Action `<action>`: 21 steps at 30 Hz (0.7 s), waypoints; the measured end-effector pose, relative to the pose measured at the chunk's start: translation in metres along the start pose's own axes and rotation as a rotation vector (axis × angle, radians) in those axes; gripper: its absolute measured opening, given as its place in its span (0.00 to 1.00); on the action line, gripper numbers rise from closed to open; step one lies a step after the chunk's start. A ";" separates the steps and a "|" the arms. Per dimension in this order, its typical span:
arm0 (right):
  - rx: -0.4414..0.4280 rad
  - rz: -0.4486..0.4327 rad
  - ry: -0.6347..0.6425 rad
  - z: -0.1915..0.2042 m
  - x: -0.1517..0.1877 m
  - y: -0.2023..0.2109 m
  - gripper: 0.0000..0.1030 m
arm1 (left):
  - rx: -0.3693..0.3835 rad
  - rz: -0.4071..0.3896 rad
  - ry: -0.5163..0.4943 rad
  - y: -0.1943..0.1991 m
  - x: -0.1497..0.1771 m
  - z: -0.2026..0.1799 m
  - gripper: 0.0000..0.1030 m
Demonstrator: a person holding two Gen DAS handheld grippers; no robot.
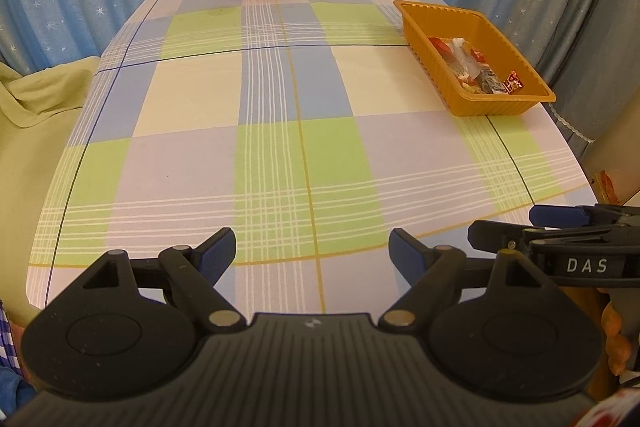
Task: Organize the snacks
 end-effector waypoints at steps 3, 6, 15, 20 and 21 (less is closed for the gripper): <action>0.000 0.000 0.001 0.000 0.000 0.000 0.88 | 0.000 0.000 0.003 0.000 -0.001 0.000 0.80; -0.001 0.002 0.003 0.000 -0.001 -0.001 0.88 | -0.002 -0.001 0.003 -0.001 -0.002 0.000 0.80; -0.002 0.005 0.008 0.001 -0.003 -0.002 0.88 | -0.001 0.000 0.006 -0.002 -0.004 0.002 0.80; -0.002 0.005 0.008 0.001 -0.003 -0.002 0.88 | 0.000 0.000 0.005 -0.002 -0.004 0.002 0.80; -0.002 0.005 0.008 0.001 -0.003 -0.002 0.88 | 0.000 -0.001 0.005 -0.002 -0.004 0.002 0.80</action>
Point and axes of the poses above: each gripper's, at about its wrist camera, not at the fingertips, and y roughly against the way its jaws point, z to its left, x to its underside, the point moved 6 cm from there along -y, roughly the way its jaws point, and after that the axes turned 8 degrees about y, right-handed, at the moved point
